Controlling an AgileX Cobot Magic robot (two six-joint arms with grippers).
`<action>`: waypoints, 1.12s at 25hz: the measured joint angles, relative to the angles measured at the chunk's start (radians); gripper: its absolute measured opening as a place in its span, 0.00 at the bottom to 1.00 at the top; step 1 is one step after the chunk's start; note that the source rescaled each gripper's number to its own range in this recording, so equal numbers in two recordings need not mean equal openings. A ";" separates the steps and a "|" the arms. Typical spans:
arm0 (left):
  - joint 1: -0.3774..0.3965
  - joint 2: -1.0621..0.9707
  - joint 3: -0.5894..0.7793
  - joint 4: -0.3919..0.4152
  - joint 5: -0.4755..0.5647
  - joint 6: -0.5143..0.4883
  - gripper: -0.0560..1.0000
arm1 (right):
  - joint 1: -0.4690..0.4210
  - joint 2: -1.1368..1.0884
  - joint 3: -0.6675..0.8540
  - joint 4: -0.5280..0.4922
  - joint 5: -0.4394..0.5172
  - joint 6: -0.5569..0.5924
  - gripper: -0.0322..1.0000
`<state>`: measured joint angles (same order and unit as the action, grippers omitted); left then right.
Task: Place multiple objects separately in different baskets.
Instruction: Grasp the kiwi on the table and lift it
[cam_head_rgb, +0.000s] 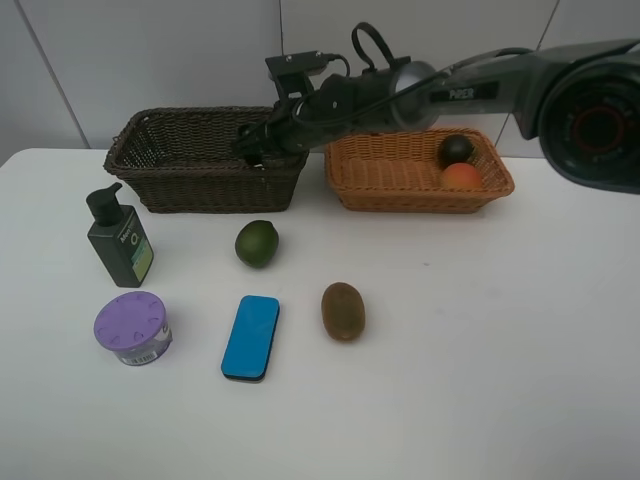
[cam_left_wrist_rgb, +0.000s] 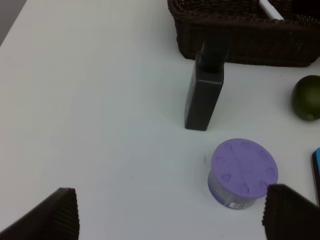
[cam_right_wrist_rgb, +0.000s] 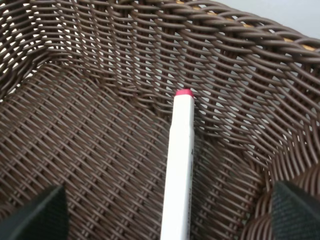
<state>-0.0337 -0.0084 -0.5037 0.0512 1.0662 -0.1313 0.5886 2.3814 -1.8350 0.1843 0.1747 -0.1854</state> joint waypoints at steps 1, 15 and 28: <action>0.000 0.000 0.000 0.000 0.000 0.000 0.97 | 0.000 0.000 0.000 0.000 0.000 0.000 0.98; 0.000 0.000 0.000 0.000 0.000 0.001 0.97 | 0.000 0.000 0.000 -0.001 0.004 0.000 0.98; 0.000 0.000 0.000 0.000 0.000 0.001 0.97 | 0.000 -0.219 0.000 -0.050 0.327 0.006 0.98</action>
<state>-0.0337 -0.0084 -0.5037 0.0512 1.0662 -0.1303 0.5886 2.1625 -1.8350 0.1346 0.5021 -0.1796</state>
